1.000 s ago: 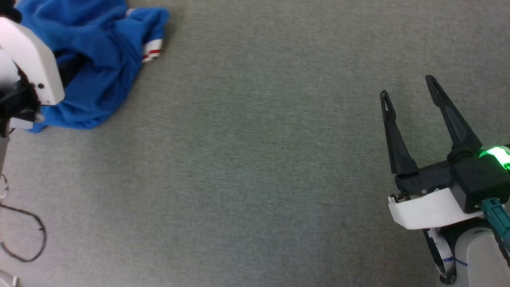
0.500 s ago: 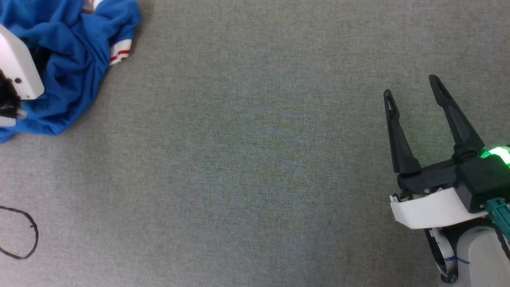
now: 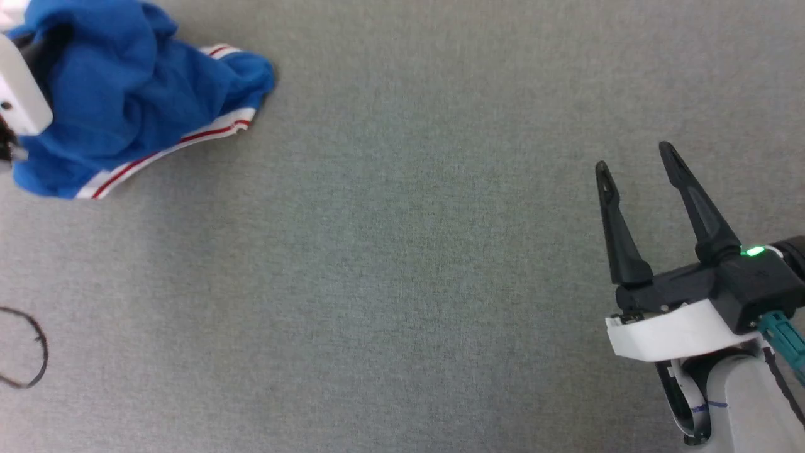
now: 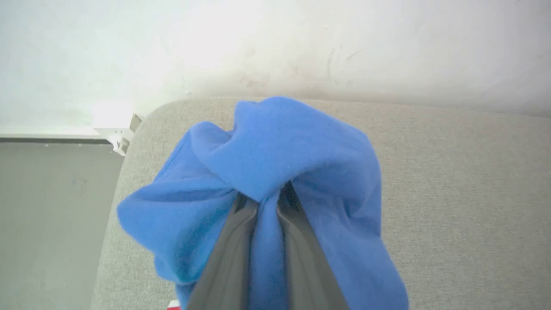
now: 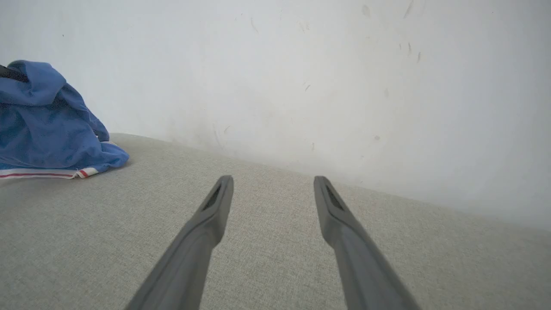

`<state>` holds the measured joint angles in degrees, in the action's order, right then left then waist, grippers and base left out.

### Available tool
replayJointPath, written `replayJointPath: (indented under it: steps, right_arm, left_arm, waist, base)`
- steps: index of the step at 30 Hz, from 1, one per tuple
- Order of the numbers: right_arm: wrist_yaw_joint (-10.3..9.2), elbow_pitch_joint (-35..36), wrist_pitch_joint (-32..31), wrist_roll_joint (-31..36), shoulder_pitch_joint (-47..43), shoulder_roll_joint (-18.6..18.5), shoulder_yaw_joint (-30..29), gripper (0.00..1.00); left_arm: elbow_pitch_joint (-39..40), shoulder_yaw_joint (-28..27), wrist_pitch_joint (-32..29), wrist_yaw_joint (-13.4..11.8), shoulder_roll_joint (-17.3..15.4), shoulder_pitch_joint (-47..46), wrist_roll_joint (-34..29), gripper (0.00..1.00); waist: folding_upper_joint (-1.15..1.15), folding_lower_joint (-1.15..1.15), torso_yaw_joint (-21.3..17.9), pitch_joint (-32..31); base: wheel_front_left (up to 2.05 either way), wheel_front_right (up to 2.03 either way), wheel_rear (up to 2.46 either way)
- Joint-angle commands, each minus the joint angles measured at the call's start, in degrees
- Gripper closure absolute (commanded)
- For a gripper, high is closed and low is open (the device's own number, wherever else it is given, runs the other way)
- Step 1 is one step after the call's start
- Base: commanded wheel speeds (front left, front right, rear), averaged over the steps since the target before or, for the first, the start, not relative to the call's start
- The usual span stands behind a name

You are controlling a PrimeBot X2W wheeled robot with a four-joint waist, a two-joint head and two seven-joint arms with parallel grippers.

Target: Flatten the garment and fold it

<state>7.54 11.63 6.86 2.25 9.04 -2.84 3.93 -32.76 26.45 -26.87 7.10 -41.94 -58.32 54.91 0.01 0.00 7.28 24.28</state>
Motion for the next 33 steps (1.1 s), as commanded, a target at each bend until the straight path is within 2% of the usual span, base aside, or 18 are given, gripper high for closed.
replayJointPath:
  steps: [1,8,12,22,27,33]
  right_arm:
    - [-0.05,-0.41,0.62,-0.57,-0.48,-0.04,-0.34,0.0]
    - [-0.05,-2.77,2.46,-2.51,-2.59,-0.04,-3.1,0.0]
    - [-0.05,-3.48,3.03,-3.33,-4.1,-0.04,-5.2,0.0]
    - [-0.05,-3.73,3.61,-4.17,-6.7,-0.04,-9.96,0.0]
    - [-0.05,-2.76,3.38,-4.11,-6.46,-0.04,-10.58,0.0]
    - [-0.05,-2.07,3.02,-3.99,-6.27,-0.04,-11.01,0.0]
  left_arm:
    - [0.93,-0.39,0.81,0.38,0.07,-1.37,0.25,1.0]
    - [6.41,-0.2,3.46,-0.61,1.45,-3.13,-1.26,1.0]
    - [9.52,0.25,5.42,-2.49,3.13,-4.44,-3.01,1.0]
    - [20.12,4.7,4.06,-7.21,12.91,-5.2,-3.43,1.0]
    - [24.28,6.97,5.19,-12.26,18.36,-3.29,-4.79,1.0]
    - [27.94,10.95,6.73,-14.21,24.02,0.46,-5.42,1.0]
  waist:
    - [-0.01,0.0,-0.28,-4.85]
    - [-0.01,0.0,-1.59,-11.6]
    - [-0.01,0.0,-2.51,-14.55]
    - [-0.01,0.0,-4.46,-18.45]
    - [-0.01,0.0,-6.41,-18.84]
    - [-0.01,0.0,-9.55,-18.36]
  base:
    - [0.0,0.0,0.0]
    - [0.0,0.0,0.0]
    - [0.0,0.0,0.0]
    - [0.0,0.0,0.0]
    - [0.0,0.0,0.0]
    - [0.0,0.0,0.0]
